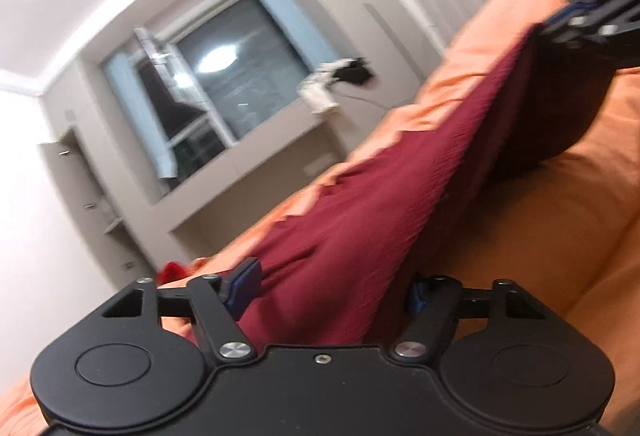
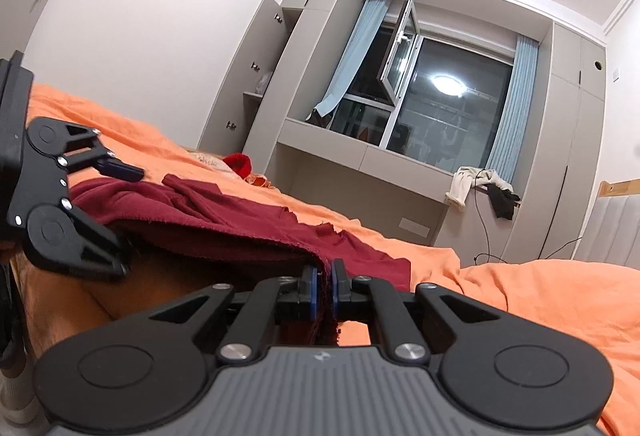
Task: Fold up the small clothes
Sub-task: 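Lift the hem with the right gripper while the left gripper grasps the hem edge, then carry the held hem over toward the collar with both grippers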
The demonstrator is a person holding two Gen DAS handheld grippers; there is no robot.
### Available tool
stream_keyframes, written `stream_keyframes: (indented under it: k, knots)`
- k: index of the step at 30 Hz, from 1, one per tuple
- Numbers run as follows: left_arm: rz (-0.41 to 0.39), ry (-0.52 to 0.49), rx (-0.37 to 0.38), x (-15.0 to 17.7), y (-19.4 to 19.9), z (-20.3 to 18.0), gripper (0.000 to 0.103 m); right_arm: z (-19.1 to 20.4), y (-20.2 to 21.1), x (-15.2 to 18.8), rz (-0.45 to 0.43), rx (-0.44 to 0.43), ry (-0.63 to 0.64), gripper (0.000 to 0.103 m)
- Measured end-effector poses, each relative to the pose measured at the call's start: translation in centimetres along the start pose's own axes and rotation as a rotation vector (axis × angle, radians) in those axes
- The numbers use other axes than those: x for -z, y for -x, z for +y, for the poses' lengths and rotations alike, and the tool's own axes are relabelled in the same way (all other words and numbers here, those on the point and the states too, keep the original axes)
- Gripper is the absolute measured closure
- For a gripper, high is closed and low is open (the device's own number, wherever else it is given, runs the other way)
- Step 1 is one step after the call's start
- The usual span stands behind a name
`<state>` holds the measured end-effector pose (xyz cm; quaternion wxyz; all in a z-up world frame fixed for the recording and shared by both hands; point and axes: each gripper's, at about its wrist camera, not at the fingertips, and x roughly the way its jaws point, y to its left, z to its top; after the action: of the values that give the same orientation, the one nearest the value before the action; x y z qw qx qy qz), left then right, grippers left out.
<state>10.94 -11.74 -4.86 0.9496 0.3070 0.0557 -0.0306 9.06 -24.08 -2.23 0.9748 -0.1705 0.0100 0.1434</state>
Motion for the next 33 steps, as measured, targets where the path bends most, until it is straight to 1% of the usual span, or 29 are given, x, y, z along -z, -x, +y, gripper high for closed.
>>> stream_keyframes:
  k: [1, 3, 6, 9, 12, 14, 15, 20, 23, 25, 30, 33]
  knots:
    - [0.003, 0.007, -0.027, 0.1, 0.1, 0.5, 0.037, 0.0, 0.1, -0.1, -0.005, 0.003, -0.002, 0.096]
    - [0.005, 0.021, -0.086, 0.5, 0.4, 1.6, 0.041, 0.0, 0.2, -0.3, -0.012, 0.009, -0.006, 0.096]
    - [0.015, 0.043, -0.167, 1.1, 1.1, 3.2, 0.042, 0.0, 0.4, -0.5, -0.018, 0.015, -0.009, 0.096]
    - [0.034, 0.066, -0.201, 1.6, 2.0, 4.5, 0.042, 0.2, 0.4, -0.6, -0.021, 0.022, -0.005, 0.096]
    - [0.057, 0.074, -0.211, 2.1, 2.7, 5.3, 0.042, 0.3, 0.3, -0.6, -0.022, 0.034, -0.005, 0.096]
    - [0.071, 0.071, -0.231, 2.6, 3.2, 5.9, 0.047, 0.5, 0.3, -0.4, -0.018, 0.046, -0.013, 0.096]
    - [0.080, 0.075, -0.236, 2.8, 3.4, 6.2, 0.052, 0.5, 0.3, -0.5, -0.016, 0.047, -0.019, 0.096]
    - [0.099, 0.108, -0.236, 3.4, 4.6, 7.4, 0.060, 0.8, 0.4, -0.6, -0.014, 0.052, -0.016, 0.096]
    - [0.098, 0.110, -0.226, 3.6, 4.9, 8.0, 0.071, 0.9, 0.5, -0.5, -0.004, 0.061, -0.014, 0.096]
    - [0.102, 0.108, -0.222, 3.9, 5.0, 8.4, 0.081, 1.2, 0.6, -0.5, 0.006, 0.071, -0.003, 0.096]
    - [0.104, 0.133, -0.224, 3.9, 5.5, 9.1, 0.097, 2.3, 1.1, -0.3, 0.015, 0.079, 0.049, 0.096]
    - [0.078, 0.169, -0.237, 3.7, 6.0, 9.6, 0.098, 2.9, 1.5, -0.4, -0.008, 0.092, 0.103, 0.097]
